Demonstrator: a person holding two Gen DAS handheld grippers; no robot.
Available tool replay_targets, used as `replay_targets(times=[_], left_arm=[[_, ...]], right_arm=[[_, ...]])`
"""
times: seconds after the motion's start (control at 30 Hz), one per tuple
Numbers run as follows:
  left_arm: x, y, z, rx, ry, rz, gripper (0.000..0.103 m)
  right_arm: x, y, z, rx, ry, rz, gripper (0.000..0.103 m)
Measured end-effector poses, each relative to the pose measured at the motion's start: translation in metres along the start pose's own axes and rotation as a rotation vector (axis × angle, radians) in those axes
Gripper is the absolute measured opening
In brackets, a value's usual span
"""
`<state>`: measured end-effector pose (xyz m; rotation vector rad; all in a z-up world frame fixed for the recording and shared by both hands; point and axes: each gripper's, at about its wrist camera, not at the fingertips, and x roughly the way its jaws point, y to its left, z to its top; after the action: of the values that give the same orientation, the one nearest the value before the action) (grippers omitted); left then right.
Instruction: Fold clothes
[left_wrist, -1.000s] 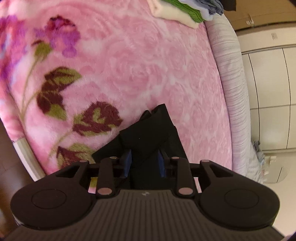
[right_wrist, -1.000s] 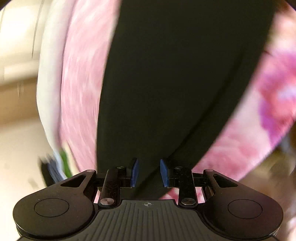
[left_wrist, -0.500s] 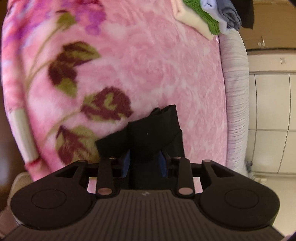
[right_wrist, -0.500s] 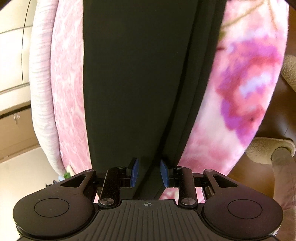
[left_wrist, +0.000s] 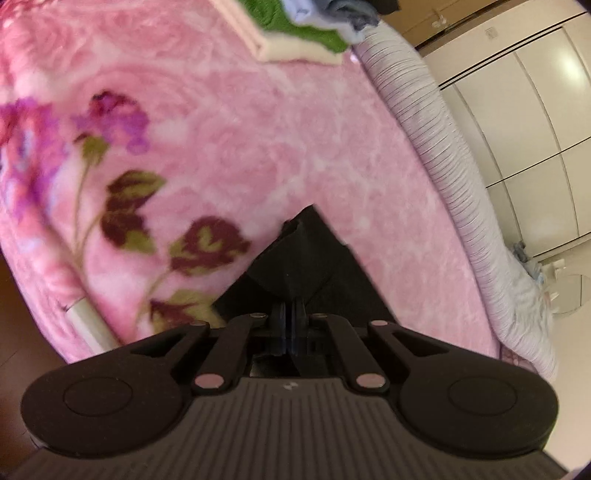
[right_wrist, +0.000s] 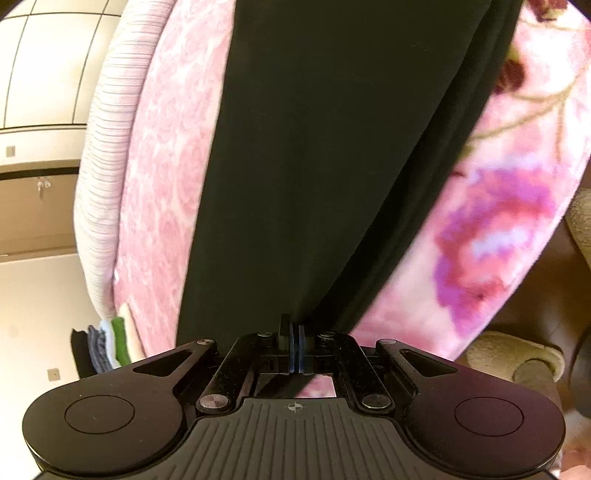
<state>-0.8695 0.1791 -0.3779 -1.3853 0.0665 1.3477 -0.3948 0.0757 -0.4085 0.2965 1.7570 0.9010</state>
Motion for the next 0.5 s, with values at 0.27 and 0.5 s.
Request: replay_targets(times=[0.27, 0.5], left_arm=[[0.003, -0.001, -0.016, 0.17, -0.034, 0.069, 0.0], [0.001, -0.023, -0.02, 0.313, -0.023, 0.199, 0.007]], right_arm=[[-0.008, 0.002, -0.006, -0.082, 0.004, -0.044, 0.001], [-0.005, 0.009, -0.002, -0.119, 0.032, -0.1, 0.002]])
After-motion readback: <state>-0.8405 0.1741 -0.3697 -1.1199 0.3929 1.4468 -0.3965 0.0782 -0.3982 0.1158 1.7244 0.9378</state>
